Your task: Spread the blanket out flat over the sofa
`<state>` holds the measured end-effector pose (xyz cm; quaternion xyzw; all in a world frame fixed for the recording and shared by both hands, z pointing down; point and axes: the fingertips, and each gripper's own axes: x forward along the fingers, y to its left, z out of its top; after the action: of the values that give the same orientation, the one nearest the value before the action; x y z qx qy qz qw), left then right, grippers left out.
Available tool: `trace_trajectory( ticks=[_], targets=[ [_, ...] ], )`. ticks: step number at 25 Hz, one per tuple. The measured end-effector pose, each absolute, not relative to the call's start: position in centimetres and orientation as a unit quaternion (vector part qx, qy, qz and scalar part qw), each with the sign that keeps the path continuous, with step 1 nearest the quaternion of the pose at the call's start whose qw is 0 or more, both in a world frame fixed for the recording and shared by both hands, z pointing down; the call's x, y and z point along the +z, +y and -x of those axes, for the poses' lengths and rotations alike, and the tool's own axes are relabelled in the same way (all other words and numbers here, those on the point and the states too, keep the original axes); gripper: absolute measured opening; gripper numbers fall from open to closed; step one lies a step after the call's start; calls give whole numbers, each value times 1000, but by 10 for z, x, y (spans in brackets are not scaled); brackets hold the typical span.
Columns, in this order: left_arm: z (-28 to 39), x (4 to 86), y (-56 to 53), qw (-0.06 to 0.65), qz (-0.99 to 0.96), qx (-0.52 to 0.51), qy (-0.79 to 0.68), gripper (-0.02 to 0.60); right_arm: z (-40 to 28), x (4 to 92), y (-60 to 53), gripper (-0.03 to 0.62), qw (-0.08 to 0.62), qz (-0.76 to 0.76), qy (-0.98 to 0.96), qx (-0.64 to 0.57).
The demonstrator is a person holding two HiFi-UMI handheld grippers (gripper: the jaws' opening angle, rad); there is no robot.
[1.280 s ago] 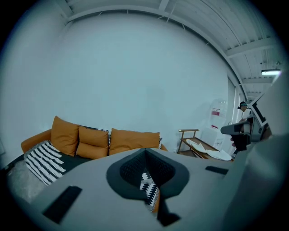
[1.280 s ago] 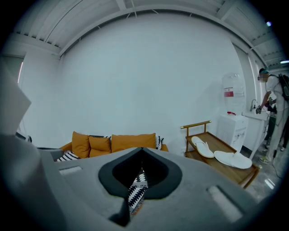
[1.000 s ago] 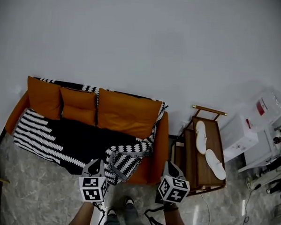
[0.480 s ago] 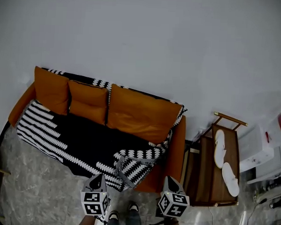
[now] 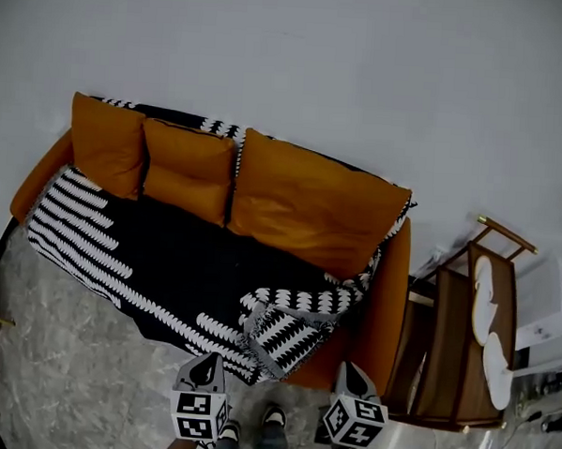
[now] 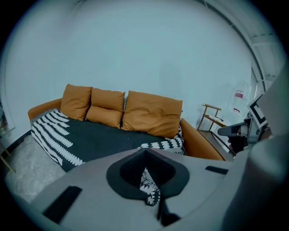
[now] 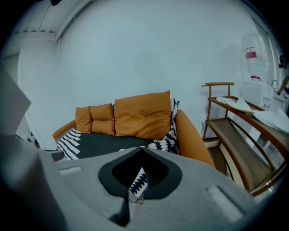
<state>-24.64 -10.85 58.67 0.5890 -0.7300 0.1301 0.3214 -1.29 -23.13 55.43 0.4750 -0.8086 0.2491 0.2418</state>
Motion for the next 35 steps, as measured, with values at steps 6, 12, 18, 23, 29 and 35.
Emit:
trace_trajectory(
  ticks=[6, 12, 18, 23, 29, 35],
  targets=[
    [251, 637, -101, 324, -583, 148, -730, -5, 19, 599, -231, 5, 257, -471, -807, 247],
    [247, 654, -98, 329, -581, 159, -727, -5, 20, 617, -232, 5, 260, -471, -803, 255],
    [239, 653, -110, 343, -600, 142, -709, -5, 20, 622, -233, 5, 263, -469, -802, 261],
    [236, 659, -119, 358, -611, 145, -691, -3, 18, 627, -234, 5, 269, -468, -799, 266],
    [234, 673, -125, 370, -619, 156, -675, -3, 12, 637, -235, 5, 275, -471, -793, 272],
    [236, 683, -137, 378, -629, 167, -658, 129, 11, 642, -240, 5, 281, -474, -788, 274]
  ],
)
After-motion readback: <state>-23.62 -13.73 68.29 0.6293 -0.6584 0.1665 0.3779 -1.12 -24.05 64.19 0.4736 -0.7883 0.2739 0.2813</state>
